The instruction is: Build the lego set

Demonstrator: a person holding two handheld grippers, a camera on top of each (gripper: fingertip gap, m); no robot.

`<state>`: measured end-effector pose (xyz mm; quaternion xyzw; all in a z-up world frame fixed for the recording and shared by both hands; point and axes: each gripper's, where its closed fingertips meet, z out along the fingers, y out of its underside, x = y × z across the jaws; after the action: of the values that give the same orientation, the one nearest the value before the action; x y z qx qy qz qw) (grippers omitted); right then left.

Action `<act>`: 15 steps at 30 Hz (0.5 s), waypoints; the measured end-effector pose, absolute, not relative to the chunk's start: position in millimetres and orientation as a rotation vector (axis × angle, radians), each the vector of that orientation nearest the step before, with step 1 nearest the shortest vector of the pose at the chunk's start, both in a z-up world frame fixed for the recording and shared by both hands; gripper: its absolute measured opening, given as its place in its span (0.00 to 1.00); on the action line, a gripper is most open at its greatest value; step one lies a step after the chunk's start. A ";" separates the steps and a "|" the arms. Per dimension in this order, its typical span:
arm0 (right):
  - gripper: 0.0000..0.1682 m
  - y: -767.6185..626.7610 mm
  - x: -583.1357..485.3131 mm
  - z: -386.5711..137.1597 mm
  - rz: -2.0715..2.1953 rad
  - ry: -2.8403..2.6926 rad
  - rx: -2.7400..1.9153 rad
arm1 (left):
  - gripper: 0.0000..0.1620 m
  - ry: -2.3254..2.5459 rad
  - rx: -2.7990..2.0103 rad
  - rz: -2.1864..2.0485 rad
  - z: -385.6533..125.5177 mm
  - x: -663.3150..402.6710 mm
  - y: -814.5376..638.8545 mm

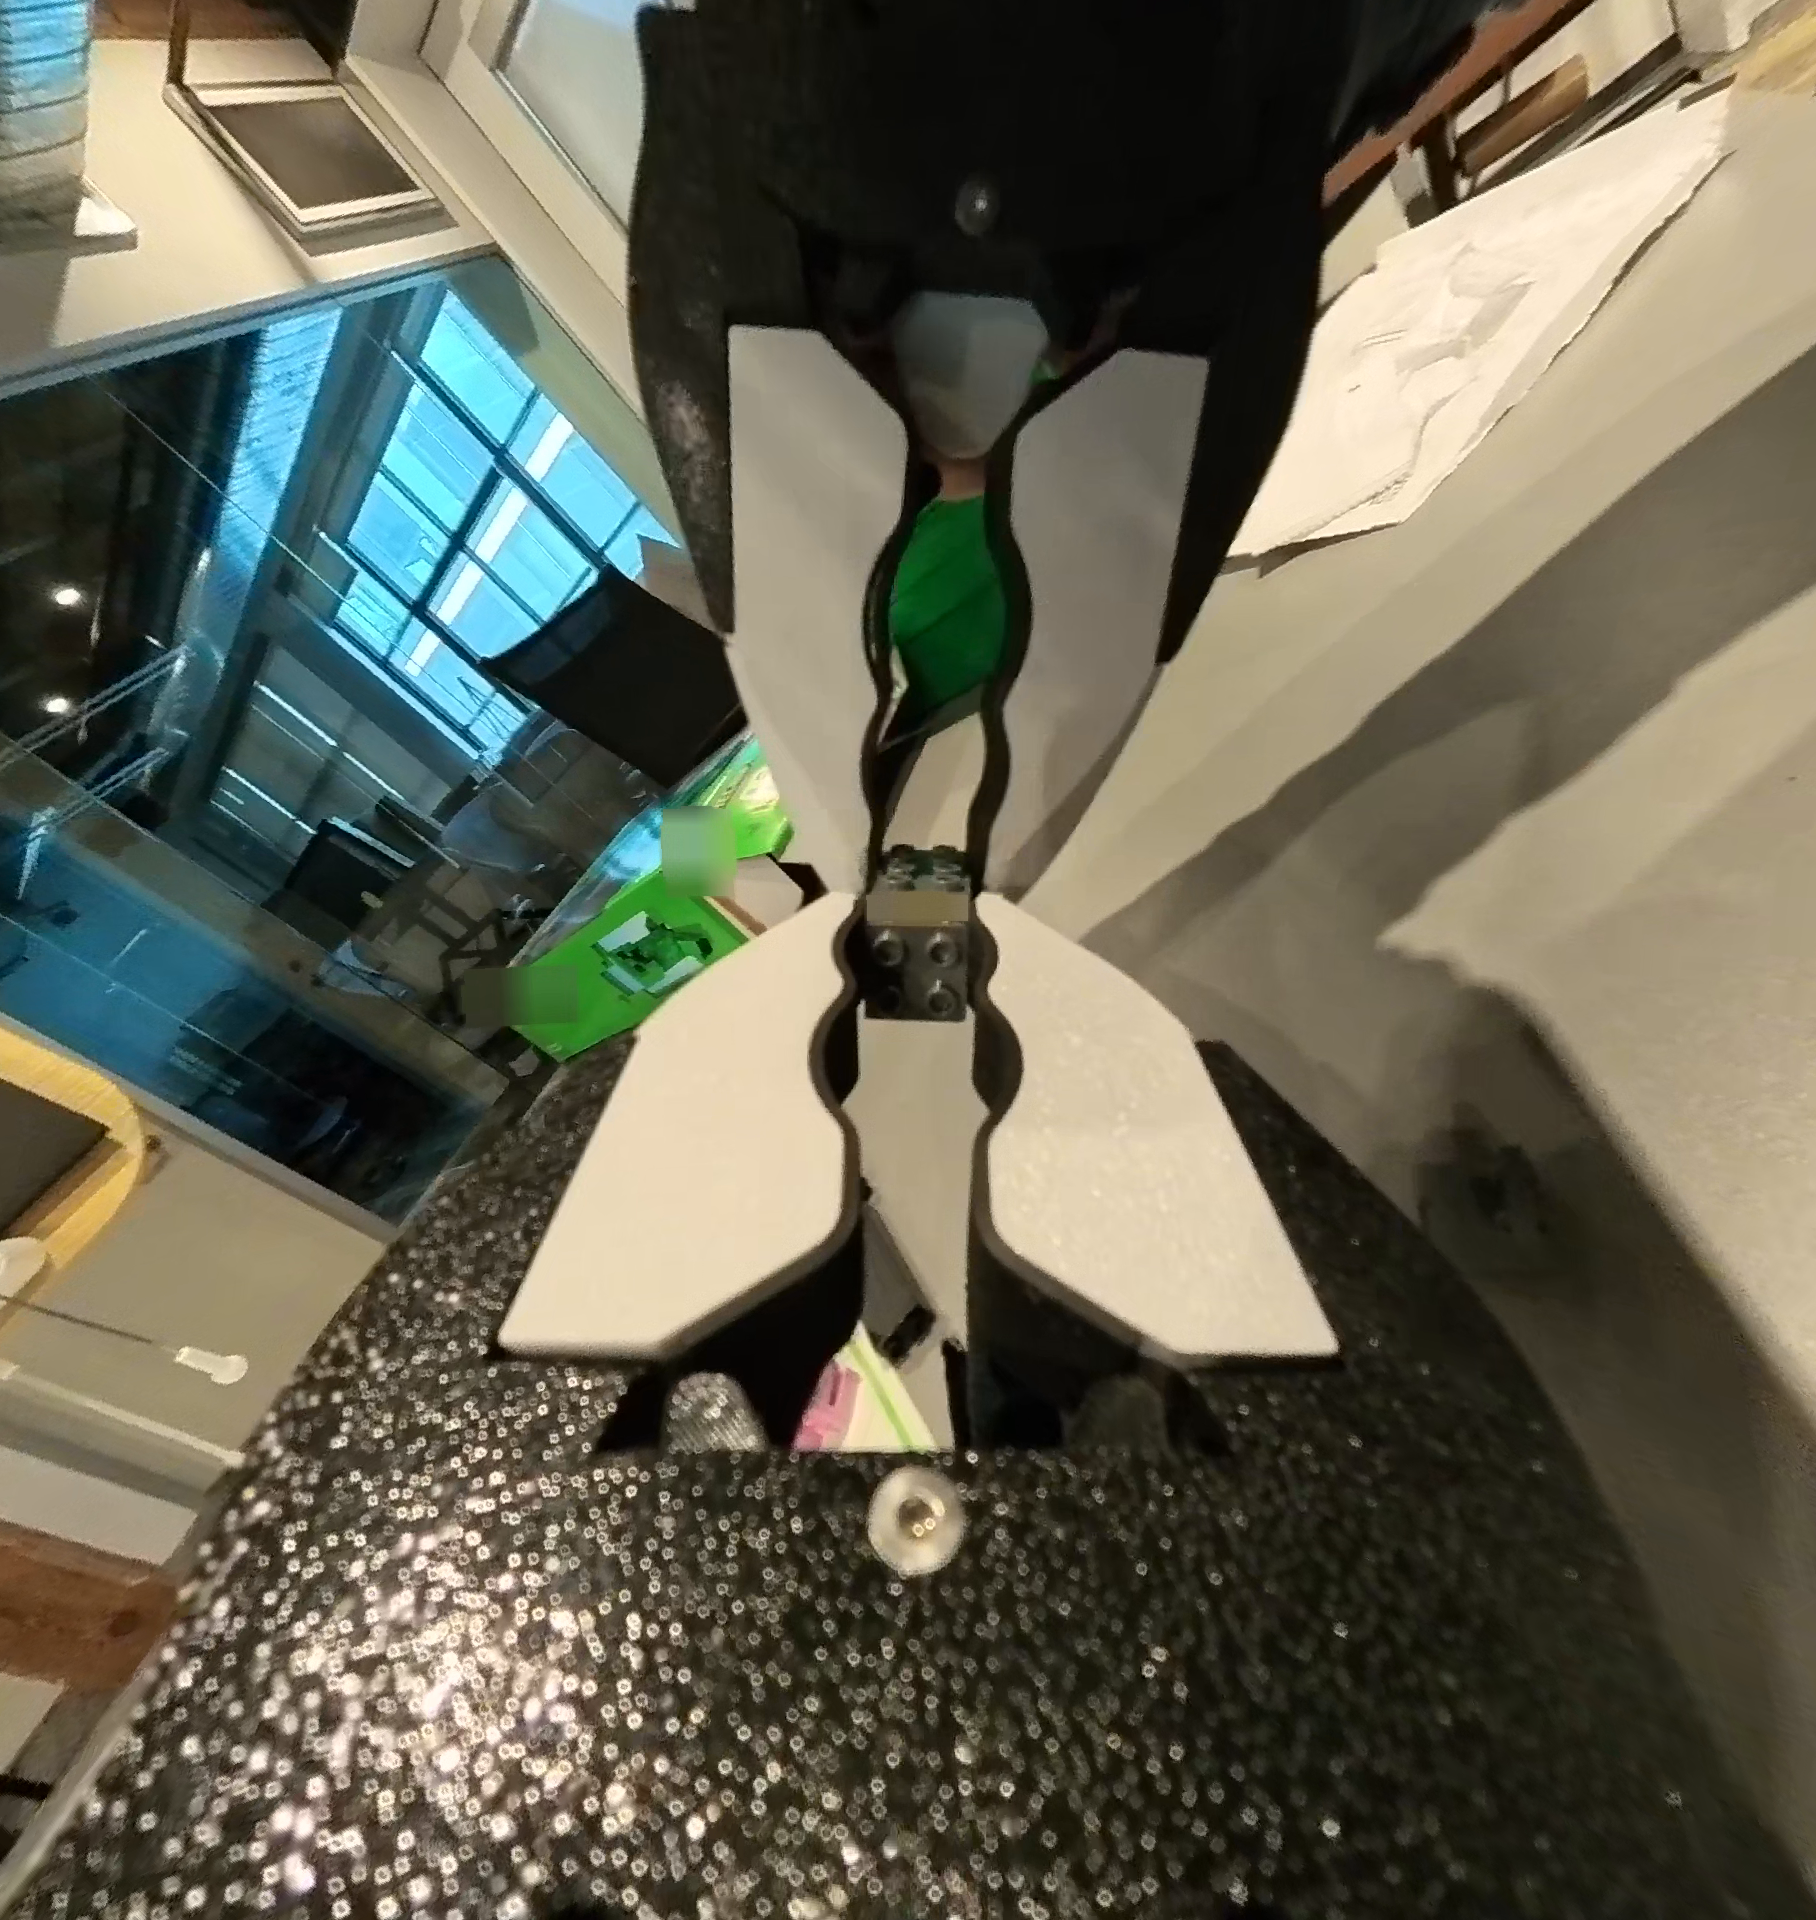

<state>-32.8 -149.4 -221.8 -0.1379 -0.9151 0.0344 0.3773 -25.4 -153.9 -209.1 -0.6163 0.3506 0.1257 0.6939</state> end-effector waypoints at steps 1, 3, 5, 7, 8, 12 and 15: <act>0.10 -149.4 -32.7 -221.8 0.092 -2.339 -0.353 | 0.10 0.787 -1.373 0.289 -209.0 -25.1 -153.9; 0.10 -149.9 -32.1 -222.0 0.104 -2.339 -0.356 | 0.10 0.790 -1.369 0.286 -208.9 -24.4 -154.2; 0.10 -150.2 -31.6 -221.3 0.108 -2.332 -0.349 | 0.11 0.790 -1.358 0.285 -208.0 -23.4 -154.5; 0.10 -150.2 -31.1 -220.7 0.117 -2.326 -0.352 | 0.12 0.783 -1.350 0.280 -206.9 -22.4 -154.3; 0.10 -150.1 -30.9 -220.4 0.125 -2.322 -0.356 | 0.12 0.771 -1.350 0.272 -206.0 -22.7 -153.9; 0.10 -149.9 -30.7 -218.9 0.169 -2.296 -0.384 | 0.21 0.704 -1.363 0.206 -202.2 -26.2 -152.3; 0.10 -149.7 -31.3 -215.5 0.203 -2.265 -0.404 | 0.32 0.697 -1.353 0.158 -199.8 -24.8 -154.2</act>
<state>-31.3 -149.7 -215.5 -0.1600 -0.8970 0.0803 0.4042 -24.8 -154.2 -199.8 -0.6126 0.3153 0.0713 0.7213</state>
